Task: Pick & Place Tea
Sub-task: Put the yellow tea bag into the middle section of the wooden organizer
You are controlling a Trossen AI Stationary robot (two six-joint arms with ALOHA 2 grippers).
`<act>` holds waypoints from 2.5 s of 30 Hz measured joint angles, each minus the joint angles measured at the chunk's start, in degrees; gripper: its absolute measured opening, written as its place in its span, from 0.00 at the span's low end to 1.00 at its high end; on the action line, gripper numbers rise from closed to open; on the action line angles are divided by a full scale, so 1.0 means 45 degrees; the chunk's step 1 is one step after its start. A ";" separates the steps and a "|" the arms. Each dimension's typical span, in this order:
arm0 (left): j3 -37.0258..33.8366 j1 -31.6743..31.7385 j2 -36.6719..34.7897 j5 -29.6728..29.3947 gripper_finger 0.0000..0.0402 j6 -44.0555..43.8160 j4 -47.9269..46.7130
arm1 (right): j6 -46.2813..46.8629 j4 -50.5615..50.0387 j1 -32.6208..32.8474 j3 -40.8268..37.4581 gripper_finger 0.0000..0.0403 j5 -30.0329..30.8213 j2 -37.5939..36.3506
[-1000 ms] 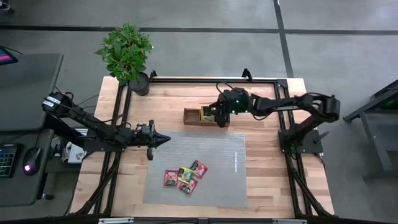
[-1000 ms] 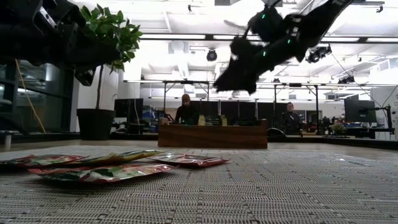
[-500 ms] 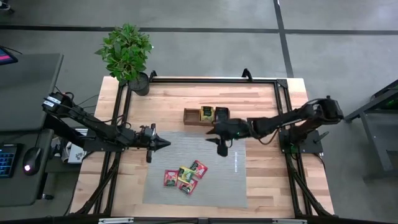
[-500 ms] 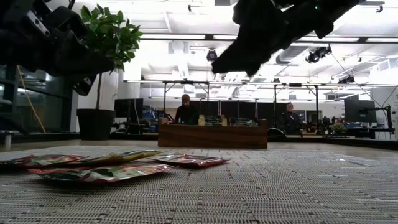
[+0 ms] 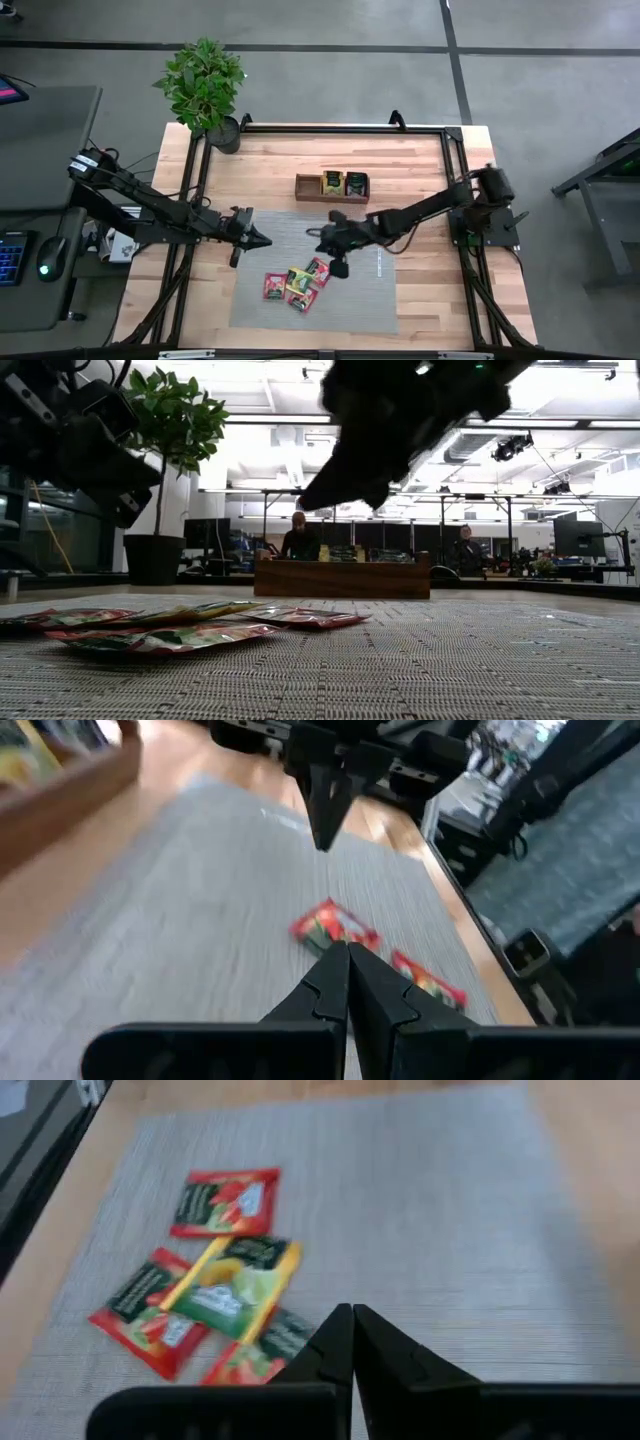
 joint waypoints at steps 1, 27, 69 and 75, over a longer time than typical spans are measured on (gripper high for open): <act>0.0000 0.0000 0.0000 0.0152 0.00 -0.0066 -0.0167 | 0.0325 -0.0246 0.0037 0.0324 0.01 -0.0133 0.0378; 0.4375 -0.2492 0.7207 -0.0657 0.00 0.2000 -0.0633 | 1.5154 -0.0377 0.2079 0.0836 0.00 0.2364 0.1339; 0.6669 -0.2506 0.8617 -0.0731 0.00 0.1679 -0.5437 | 1.9114 0.0726 0.2523 0.3435 0.51 0.2842 0.3963; 0.6664 -0.2501 0.8631 -0.0706 0.00 0.1679 -0.5468 | 1.9258 -0.1577 0.2307 0.4671 0.51 0.2556 0.4355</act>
